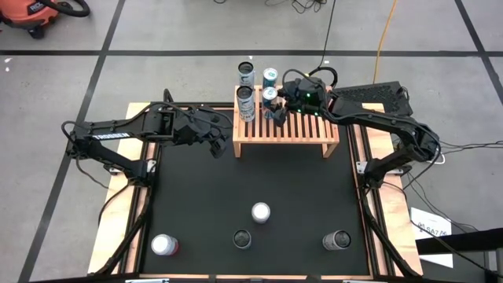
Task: Place canned beverage on shelf
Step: Put the silver soda can on the shelf aligned with the other silver soda can, then put the pink soda can on the shelf
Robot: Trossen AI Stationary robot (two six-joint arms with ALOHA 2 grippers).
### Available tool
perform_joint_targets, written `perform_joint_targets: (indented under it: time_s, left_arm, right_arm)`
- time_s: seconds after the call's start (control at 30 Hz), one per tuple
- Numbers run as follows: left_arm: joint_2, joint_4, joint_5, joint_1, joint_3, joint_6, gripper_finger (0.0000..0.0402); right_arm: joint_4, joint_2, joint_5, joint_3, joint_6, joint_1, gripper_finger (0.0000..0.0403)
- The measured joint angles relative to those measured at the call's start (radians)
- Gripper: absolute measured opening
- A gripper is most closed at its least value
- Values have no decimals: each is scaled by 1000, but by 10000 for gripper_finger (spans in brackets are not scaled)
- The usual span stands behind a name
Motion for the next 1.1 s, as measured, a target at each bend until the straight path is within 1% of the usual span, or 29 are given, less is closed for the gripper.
perform_joint_targets:
  time_s: [0.2, 0.33, 0.4, 0.57, 0.67, 0.8, 0.87, 0.93, 1.0, 1.1]
  left_arm:
    - [0, -3, 13, 0, 0, -1, 317]
    - [-7, -16, 21, 0, 0, 1, 317]
    - [-19, -21, 34, 0, 0, 1, 317]
    - [-59, -133, 74, 0, 50, 2, 317]
    - [-87, -218, 90, -8, 89, 2, 317]
    - [-140, -241, 127, -36, 96, 1, 317]
    - [-180, -238, 124, -70, 77, 0, 317]
    - [-225, -236, 102, -111, 32, -42, 317]
    - [-276, -238, 87, -158, -35, -106, 317]
    - [-340, -224, 81, -246, -146, -222, 317]
  right_arm:
    - [-18, -13, 21, -2, 0, 0, 294]
    - [-19, -40, 26, -2, 0, 0, 306]
    - [-23, -56, 26, -2, 1, 0, 308]
    - [-23, -126, 26, -2, 35, 0, 308]
    - [-26, -166, 27, -2, 72, 7, 308]
    - [-33, -217, 27, -2, 154, 34, 308]
    - [-34, -236, 32, -2, 202, 65, 308]
    - [-34, -251, 45, -2, 243, 106, 305]
    - [-38, -259, 88, -2, 270, 163, 298]
    - [-57, -260, 179, -2, 299, 265, 289]
